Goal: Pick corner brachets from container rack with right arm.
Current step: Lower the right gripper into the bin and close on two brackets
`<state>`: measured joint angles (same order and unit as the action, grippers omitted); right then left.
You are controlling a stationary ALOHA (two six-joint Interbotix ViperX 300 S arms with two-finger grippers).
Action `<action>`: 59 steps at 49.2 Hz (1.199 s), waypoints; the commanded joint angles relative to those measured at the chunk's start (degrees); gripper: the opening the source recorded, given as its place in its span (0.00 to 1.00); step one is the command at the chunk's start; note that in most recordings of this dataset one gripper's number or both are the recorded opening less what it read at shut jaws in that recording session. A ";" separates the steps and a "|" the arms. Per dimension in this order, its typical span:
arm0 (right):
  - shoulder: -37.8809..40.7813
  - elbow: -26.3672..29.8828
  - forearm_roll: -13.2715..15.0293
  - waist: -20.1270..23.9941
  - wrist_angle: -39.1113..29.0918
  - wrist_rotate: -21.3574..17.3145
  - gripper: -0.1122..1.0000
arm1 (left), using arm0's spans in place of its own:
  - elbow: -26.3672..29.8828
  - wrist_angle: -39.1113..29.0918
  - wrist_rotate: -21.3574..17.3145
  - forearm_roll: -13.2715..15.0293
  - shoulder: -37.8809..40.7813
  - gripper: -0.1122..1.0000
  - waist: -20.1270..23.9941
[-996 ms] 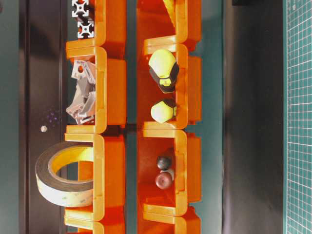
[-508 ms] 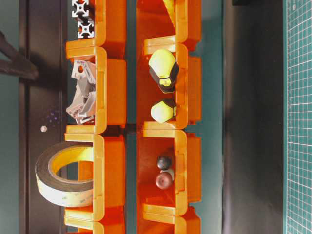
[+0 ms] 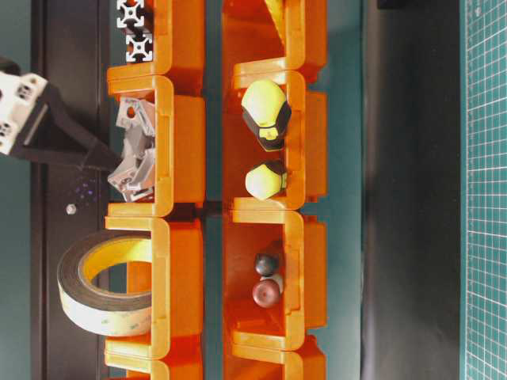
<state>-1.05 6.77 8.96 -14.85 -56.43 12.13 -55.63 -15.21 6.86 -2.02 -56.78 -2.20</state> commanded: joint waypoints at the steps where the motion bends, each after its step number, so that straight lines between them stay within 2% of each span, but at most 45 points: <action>1: -0.09 0.88 -0.26 -0.26 0.79 0.35 0.86 | 2.02 0.09 0.09 -0.18 -0.09 0.10 0.35; 11: 0.88 0.09 -1.67 -0.26 0.79 0.18 0.86 | 2.02 -0.44 0.09 -0.18 -0.70 0.10 0.88; 29: 0.88 -2.11 -1.67 -0.35 0.79 -0.26 0.84 | 2.02 -1.14 0.09 -0.18 -0.88 0.10 1.76; 34: 0.79 -2.11 -1.49 0.00 0.70 -0.18 0.77 | 2.02 -1.14 0.09 -0.18 -0.97 0.10 1.76; 40: 0.26 -2.02 -1.32 0.70 0.79 0.09 0.53 | 2.02 -1.14 0.09 -0.18 -0.97 0.10 1.85; 59: -3.96 0.09 0.35 2.11 1.14 0.00 0.53 | 2.02 -1.14 0.00 -0.18 -1.32 0.10 1.85</action>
<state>-1.67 4.75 8.61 -13.45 -55.81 11.95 -55.46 -16.70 6.86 -2.02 -58.27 -0.53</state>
